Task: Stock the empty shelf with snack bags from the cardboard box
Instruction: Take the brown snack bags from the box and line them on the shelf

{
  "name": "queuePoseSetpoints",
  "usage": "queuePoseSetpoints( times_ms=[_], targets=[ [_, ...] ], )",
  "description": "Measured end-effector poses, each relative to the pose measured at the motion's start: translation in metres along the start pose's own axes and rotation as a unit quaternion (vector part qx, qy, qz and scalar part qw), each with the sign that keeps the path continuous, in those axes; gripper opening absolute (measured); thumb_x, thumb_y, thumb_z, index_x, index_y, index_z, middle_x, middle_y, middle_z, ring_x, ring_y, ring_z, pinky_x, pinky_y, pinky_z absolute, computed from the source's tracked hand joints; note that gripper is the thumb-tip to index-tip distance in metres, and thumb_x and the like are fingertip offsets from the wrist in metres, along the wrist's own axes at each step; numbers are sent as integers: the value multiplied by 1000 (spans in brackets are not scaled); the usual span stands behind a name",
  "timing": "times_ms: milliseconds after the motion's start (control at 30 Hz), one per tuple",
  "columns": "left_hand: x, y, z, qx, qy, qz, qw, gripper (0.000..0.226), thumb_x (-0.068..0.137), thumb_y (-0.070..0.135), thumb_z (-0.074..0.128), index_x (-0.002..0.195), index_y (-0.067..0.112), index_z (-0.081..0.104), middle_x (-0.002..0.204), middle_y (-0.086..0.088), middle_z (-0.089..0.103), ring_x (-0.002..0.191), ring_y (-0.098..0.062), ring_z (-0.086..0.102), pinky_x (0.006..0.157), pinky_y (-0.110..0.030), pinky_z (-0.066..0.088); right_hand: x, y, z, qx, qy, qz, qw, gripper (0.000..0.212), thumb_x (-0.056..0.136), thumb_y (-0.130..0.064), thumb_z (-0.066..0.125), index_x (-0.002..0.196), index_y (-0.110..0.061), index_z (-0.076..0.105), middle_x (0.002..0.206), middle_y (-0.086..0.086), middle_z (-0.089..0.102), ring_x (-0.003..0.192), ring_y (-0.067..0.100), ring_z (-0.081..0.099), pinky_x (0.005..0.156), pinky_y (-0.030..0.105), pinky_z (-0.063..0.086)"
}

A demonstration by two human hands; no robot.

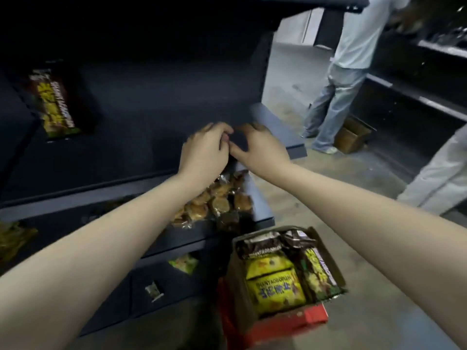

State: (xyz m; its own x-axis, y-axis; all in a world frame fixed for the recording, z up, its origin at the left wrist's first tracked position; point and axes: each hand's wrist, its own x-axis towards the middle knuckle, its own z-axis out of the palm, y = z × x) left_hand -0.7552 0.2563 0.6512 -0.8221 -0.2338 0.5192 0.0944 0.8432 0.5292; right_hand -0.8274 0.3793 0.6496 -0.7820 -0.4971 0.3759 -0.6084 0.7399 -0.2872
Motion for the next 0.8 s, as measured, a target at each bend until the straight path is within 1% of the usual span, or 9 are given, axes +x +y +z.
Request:
queuePoseSetpoints(
  times_ms=[100,200,267,367,433,533,667,733,800],
  targets=[
    [-27,33,40,-29,-22,1,999,27,88,8,45,109,16,60,107,-1,65,96,-25,60,76,-38,48,-36,39,-5,46,7,15,999,40,88,-47,49,111,-15,59,113,8,59,106,28,55,79,44,50],
    [-56,49,82,-41,-64,-16,997,21,90,9,44,106,14,56,97,-6,67,85,-29,61,66,-37,46,-77,75,1,58,0,32,998,34,90,-46,52,102,-15,61,104,6,61,97,28,58,76,44,49],
    [-77,50,111,-29,-119,-53,991,21,92,11,43,109,16,54,92,-8,67,79,-31,62,62,-38,48,-104,96,11,50,-30,64,996,35,90,-48,52,105,-18,61,107,2,60,96,25,60,75,40,49],
    [-108,41,153,28,-228,-104,968,24,93,14,42,114,16,51,98,-13,67,86,-36,62,61,-35,43,-138,127,31,32,-93,124,987,37,90,-49,50,113,-21,57,114,-2,57,106,19,57,79,36,45],
    [-127,33,174,47,-283,-130,949,24,92,14,43,115,15,50,107,-12,66,95,-35,61,66,-35,42,-156,144,44,22,-128,155,979,39,90,-51,48,114,-21,55,116,-2,56,109,20,56,79,37,46],
    [-149,19,194,73,-339,-159,924,30,90,11,44,120,12,49,120,-13,59,109,-33,56,79,-35,45,-179,165,61,9,-170,218,961,43,88,-54,48,112,-20,53,116,1,54,111,24,53,79,39,45],
    [-161,1,214,92,-385,-131,909,43,88,5,43,131,9,43,137,-12,46,123,-30,46,95,-36,42,-206,191,81,3,-203,276,939,51,86,-55,50,118,-16,49,119,7,51,116,30,49,85,41,46],
    [-160,-4,222,92,-396,-110,907,47,89,4,41,136,9,38,145,-10,36,131,-28,37,104,-36,36,-216,200,91,16,-213,307,927,53,86,-53,53,119,-12,48,120,9,49,117,31,47,89,42,46],
    [-158,-8,232,99,-395,-98,908,49,90,2,40,138,8,34,148,-8,31,137,-25,28,109,-34,29,-224,205,101,24,-219,332,917,53,86,-51,55,117,-9,46,120,12,47,116,34,46,91,43,44]
  ],
)
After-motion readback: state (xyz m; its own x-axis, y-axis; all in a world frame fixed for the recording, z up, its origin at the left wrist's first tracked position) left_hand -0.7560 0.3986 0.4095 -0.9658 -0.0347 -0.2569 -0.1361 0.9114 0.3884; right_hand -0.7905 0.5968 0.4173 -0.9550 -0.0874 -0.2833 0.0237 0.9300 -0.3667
